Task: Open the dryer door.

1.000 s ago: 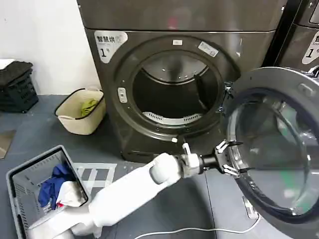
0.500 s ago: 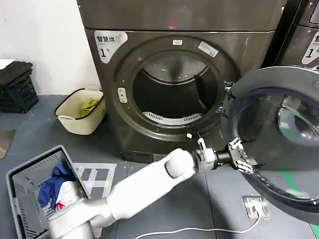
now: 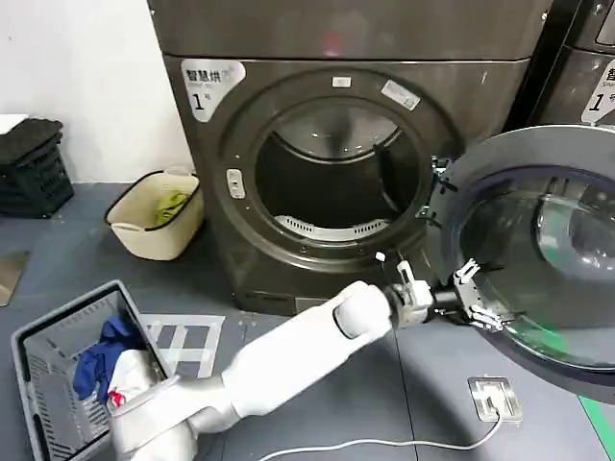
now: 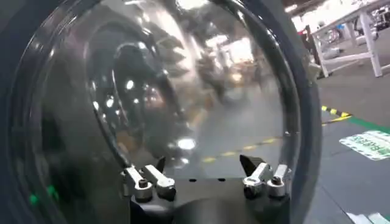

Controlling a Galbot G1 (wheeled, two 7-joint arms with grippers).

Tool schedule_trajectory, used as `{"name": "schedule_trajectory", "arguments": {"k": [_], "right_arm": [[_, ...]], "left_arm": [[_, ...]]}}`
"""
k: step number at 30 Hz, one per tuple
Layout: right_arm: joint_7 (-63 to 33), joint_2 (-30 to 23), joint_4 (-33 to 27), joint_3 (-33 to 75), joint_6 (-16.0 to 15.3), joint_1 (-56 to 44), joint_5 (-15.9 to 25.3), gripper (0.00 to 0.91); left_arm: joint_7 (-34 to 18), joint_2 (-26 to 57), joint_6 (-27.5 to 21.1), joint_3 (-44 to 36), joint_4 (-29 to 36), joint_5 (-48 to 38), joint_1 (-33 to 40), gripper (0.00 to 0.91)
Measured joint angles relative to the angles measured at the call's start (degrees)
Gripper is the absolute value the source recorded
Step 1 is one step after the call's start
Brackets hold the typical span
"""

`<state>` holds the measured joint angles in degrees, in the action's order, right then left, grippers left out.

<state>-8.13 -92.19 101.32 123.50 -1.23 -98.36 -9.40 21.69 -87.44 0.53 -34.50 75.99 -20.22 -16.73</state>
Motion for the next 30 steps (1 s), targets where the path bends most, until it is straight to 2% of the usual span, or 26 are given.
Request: {"name": "schedule_trajectory", "arguments": {"k": [7, 14, 22, 30], "right_arm": [[1.1, 0.0, -1.3, -1.0, -0.1, 0.1, -0.2, 0.907], [1.5, 0.2, -3.0, -2.4, 0.0, 0.5, -0.1, 0.907], [2.0, 3.9, -4.6, -4.0, 0.3, 0.9, 0.2, 0.907], [2.3, 7.1, -6.0, -6.0, 0.5, 1.8, 1.4, 0.907]], "left_arm": [[-1.0, 6.5, -4.0, -1.4, 8.4, -1.3, -0.5, 0.907], [-1.3, 18.0, -4.2, -1.7, 20.0, 0.8, -1.9, 0.907], [-0.8, 32.0, -0.2, -2.0, 28.5, 3.4, -2.7, 0.907], [3.4, 45.7, 8.0, 0.1, 32.6, 12.9, -3.8, 0.907]]}}
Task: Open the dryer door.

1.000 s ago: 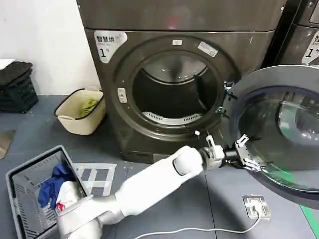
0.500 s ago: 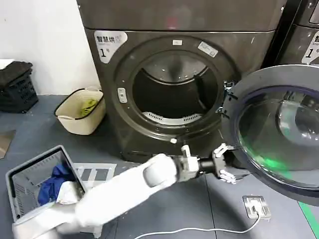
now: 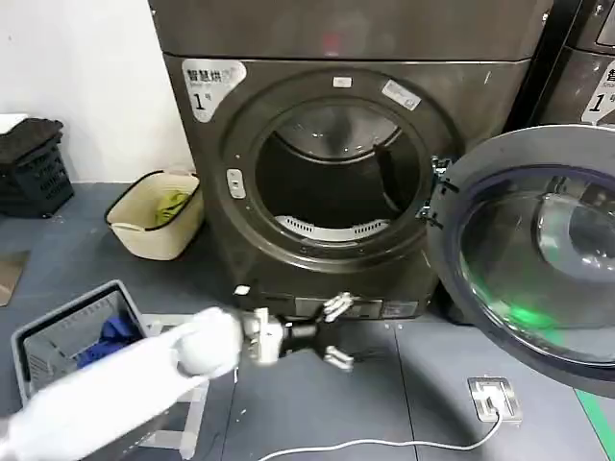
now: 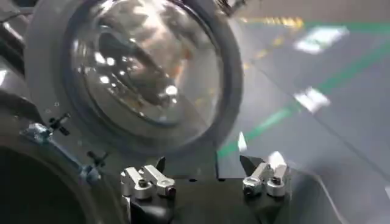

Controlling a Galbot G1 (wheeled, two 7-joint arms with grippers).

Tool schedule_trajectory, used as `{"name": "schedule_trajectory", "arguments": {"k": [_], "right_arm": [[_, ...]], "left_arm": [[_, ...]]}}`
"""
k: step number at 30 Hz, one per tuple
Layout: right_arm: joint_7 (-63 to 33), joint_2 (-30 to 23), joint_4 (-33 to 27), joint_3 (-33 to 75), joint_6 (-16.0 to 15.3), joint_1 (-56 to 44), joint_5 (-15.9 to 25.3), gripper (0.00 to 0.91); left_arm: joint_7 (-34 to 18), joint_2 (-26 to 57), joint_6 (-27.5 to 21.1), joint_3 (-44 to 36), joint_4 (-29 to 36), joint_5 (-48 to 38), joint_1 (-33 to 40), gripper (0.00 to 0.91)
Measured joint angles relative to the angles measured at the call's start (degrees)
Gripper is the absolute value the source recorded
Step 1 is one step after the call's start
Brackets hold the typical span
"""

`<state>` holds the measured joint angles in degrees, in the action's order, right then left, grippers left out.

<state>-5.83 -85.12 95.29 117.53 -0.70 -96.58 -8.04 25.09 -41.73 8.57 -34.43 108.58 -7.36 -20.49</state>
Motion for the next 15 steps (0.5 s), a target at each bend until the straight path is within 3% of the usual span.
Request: {"name": "schedule_trajectory", "arguments": {"k": [8, 15], "right_arm": [[0.6, 2.3, -0.9, -2.7, 0.7, 1.0, 0.3, 0.907], [1.8, 3.4, -1.6, -5.1, 1.7, 1.4, 0.2, 0.907]], "left_arm": [[1.1, 12.9, 10.3, 6.7, 1.2, 13.5, -6.9, 0.907], [-1.1, 22.7, 21.6, 24.1, 0.5, 30.5, -21.4, 0.907]]}}
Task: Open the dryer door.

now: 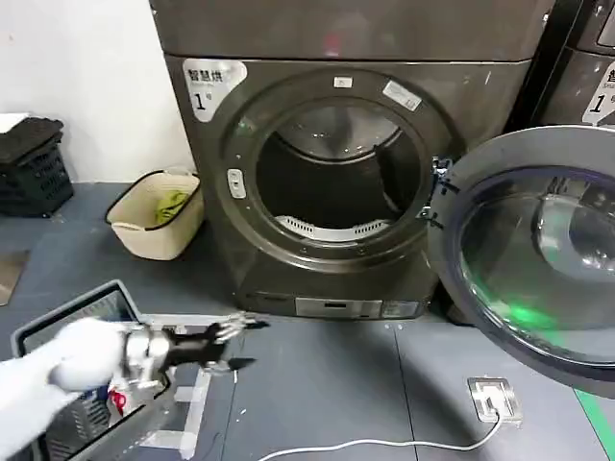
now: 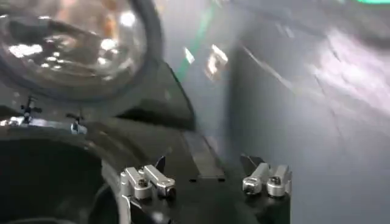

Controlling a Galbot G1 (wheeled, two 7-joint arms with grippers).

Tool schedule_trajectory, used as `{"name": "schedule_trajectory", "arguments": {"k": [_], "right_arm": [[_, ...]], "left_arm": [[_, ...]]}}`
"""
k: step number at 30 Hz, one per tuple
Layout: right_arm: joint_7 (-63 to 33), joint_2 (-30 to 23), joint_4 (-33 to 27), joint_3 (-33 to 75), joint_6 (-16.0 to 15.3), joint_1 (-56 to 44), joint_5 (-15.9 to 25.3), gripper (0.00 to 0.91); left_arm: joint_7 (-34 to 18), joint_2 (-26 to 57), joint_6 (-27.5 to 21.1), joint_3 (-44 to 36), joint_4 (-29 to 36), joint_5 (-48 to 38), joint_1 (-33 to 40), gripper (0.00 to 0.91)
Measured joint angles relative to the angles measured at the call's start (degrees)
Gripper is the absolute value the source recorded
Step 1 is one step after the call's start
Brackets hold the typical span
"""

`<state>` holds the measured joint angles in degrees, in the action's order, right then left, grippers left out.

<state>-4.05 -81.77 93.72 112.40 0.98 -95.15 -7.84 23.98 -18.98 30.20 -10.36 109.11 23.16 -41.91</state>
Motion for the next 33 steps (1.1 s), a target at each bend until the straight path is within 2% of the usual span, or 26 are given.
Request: {"name": "schedule_trajectory", "arguments": {"k": [5, 10, 12, 16, 22, 26, 33], "right_arm": [[1.0, 0.2, -0.5, -1.5, 1.3, 0.4, -0.7, 0.907], [2.2, 0.6, -0.6, -2.7, 1.4, 0.4, -3.0, 0.907], [2.4, 0.7, -0.7, -3.2, 1.4, 0.5, -3.9, 0.907], [2.6, 0.8, -0.6, -4.1, 1.4, 1.1, -5.5, 0.907], [2.8, 0.3, -0.8, -5.5, 2.6, 2.1, -6.4, 0.907], [2.7, 0.1, -1.0, -5.9, 3.0, 2.4, -6.5, 0.907], [2.8, -0.1, -1.0, -6.0, 3.8, 2.6, -6.2, 0.907]], "left_arm": [[-0.1, 5.7, 6.8, 12.6, -1.8, 9.0, -8.0, 0.907], [0.0, 9.6, 15.5, 19.2, -4.5, 18.3, -10.6, 0.907], [-0.6, 11.2, 17.1, 20.7, -5.7, 22.2, -10.7, 0.907], [-1.5, 14.1, 17.1, 21.9, -8.5, 31.2, -10.5, 0.907], [-7.6, 16.5, 17.2, 22.7, -11.3, 44.8, -11.5, 0.907], [-9.9, 16.6, 17.1, 22.9, -11.7, 50.2, -11.8, 0.907], [-11.3, 16.1, 17.1, 22.9, -12.0, 53.4, -13.0, 0.907]]}}
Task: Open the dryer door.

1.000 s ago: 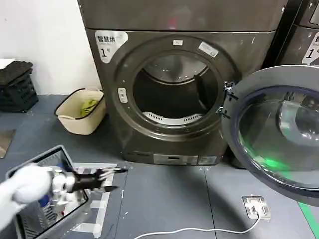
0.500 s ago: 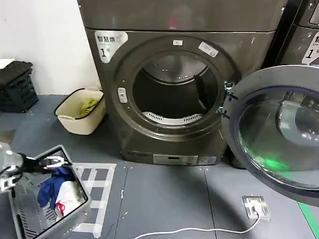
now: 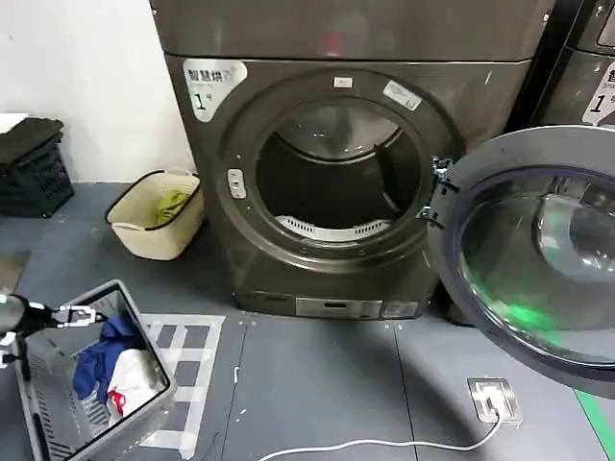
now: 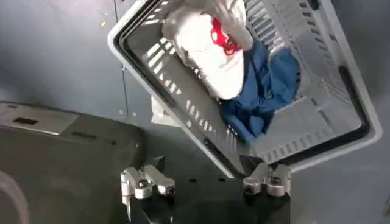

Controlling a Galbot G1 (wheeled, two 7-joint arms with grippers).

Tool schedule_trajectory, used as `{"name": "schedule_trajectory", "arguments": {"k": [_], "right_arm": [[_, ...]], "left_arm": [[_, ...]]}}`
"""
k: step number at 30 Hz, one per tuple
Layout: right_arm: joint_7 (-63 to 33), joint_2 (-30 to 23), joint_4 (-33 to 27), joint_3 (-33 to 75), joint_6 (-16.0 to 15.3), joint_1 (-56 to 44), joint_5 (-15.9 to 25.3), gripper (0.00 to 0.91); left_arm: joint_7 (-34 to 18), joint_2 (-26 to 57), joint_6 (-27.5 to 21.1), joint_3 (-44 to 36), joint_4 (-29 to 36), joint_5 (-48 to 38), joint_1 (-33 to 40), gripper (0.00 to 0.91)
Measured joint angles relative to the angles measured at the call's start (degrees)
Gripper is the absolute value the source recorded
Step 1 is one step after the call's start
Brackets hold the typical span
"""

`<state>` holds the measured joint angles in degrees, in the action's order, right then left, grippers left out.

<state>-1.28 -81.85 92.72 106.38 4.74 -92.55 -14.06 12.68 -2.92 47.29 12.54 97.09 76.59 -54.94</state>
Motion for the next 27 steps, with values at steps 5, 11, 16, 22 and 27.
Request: {"name": "schedule_trajectory", "arguments": {"k": [5, 11, 16, 22, 27], "right_arm": [[0.3, -0.2, 0.2, 0.0, 0.3, 0.1, 0.8, 0.907], [0.1, -0.4, 0.1, -0.3, -0.1, 0.3, 0.7, 0.907], [0.1, -0.6, 0.2, -0.4, -0.4, 0.3, 0.7, 0.907], [0.0, -0.6, 0.0, -0.5, -0.3, 0.5, 0.7, 0.907], [0.0, -0.7, -0.3, -0.6, 0.6, 0.5, 1.0, 0.907]], "left_arm": [[-0.5, 0.0, 0.0, 0.0, -0.5, 0.3, -0.5, 0.907], [-0.6, -0.1, 0.0, 0.0, -0.8, 0.5, -0.5, 0.907], [-1.3, -0.1, -0.1, 0.0, -0.9, 1.0, -0.5, 0.907], [-2.3, -0.8, -0.1, 0.0, -1.0, 4.1, -0.6, 0.907], [-3.0, -1.4, -0.1, -0.1, -1.0, 5.5, -1.3, 0.907]]}}
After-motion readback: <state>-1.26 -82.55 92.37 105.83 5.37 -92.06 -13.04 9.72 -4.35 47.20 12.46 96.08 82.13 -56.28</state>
